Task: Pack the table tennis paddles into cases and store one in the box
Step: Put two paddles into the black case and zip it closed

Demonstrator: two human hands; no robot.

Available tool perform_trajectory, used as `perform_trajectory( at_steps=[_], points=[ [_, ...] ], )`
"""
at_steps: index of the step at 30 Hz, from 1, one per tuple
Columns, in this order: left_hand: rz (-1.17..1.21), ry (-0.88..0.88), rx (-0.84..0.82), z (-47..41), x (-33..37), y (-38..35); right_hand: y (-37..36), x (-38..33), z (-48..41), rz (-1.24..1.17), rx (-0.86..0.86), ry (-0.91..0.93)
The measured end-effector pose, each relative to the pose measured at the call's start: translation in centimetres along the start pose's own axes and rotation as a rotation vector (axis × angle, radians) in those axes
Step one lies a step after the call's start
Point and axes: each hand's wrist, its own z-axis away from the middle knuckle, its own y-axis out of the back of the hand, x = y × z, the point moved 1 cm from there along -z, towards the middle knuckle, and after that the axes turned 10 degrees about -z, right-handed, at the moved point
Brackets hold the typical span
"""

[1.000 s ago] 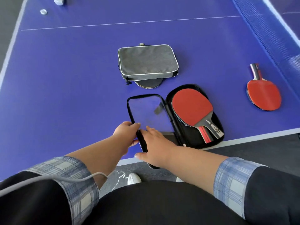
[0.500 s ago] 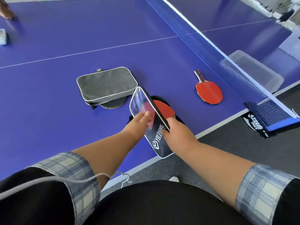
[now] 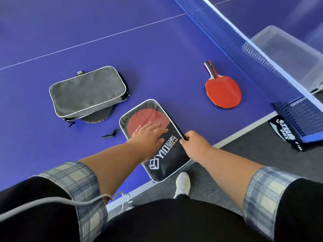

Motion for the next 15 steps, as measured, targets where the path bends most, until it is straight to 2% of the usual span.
perform_trajectory(
  at_steps=[4, 8, 12, 15],
  points=[
    [-0.153, 0.033, -0.055, -1.4, -0.4, -1.9, 0.0, 1.1, -2.1, -0.040, -0.046, 0.038],
    [-0.241, 0.092, -0.002, -1.7, 0.2, -3.3, 0.7, 0.5, -4.3, 0.002, -0.163, 0.089],
    [-0.224, 0.186, 0.020, -2.7, 1.0, -3.4, 1.7, -1.0, -6.6, 0.168, -0.267, 0.179],
    [-0.184, 0.284, 0.007, -3.7, 1.4, -2.7, 3.0, -2.5, -8.4, 0.235, -0.262, 0.255]
  ],
)
